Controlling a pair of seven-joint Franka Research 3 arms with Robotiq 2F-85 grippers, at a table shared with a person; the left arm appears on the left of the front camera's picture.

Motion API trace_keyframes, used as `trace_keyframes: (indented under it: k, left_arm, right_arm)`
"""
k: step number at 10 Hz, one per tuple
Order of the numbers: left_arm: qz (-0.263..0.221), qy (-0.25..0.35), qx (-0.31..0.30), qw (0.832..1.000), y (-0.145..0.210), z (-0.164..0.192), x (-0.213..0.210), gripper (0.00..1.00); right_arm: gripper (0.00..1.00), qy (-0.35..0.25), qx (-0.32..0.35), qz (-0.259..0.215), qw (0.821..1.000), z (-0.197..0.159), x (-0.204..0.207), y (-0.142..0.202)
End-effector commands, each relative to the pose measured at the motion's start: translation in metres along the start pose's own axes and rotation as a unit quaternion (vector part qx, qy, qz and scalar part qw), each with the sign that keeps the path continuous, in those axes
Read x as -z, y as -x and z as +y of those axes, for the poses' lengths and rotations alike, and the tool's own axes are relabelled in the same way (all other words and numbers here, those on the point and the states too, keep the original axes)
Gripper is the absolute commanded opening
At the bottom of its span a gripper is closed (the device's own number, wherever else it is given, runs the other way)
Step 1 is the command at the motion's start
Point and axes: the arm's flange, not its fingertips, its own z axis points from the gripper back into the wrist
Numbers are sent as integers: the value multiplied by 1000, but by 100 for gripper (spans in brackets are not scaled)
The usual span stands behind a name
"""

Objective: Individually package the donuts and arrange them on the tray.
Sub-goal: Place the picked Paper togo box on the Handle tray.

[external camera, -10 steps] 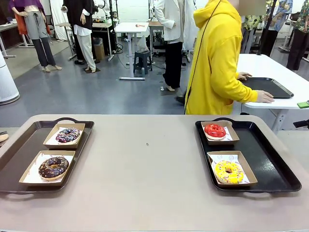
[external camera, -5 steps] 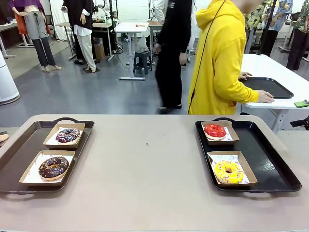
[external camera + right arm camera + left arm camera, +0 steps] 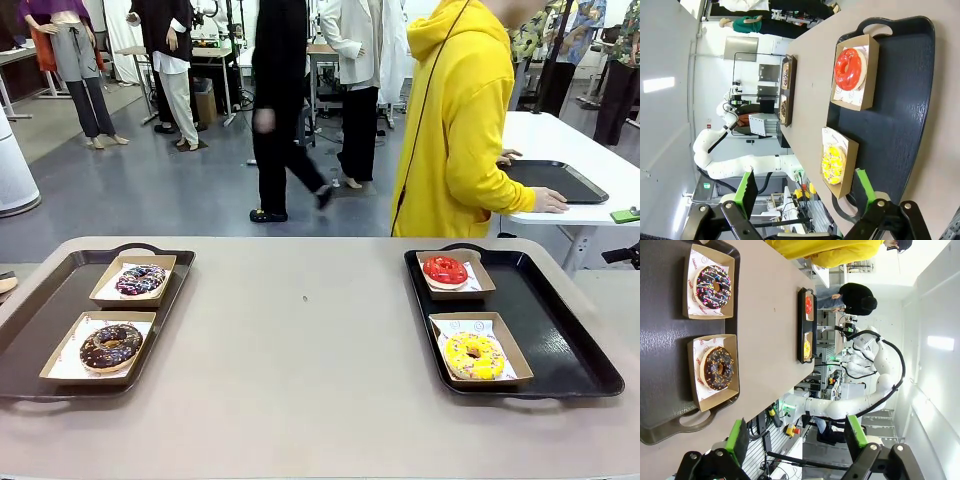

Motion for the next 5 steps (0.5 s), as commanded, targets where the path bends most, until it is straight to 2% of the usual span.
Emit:
trace_keyframes:
  k: [1, 5]
  left_arm:
    - [0, -8, 4, 1000, 3, -1, -2, 100]
    - [0, -8, 4, 1000, 3, -1, -2, 100]
  right_arm:
    - [100, 1, 2, 1, 1000, 2, 1, 3]
    - [100, 1, 2, 1, 1000, 2, 1, 3]
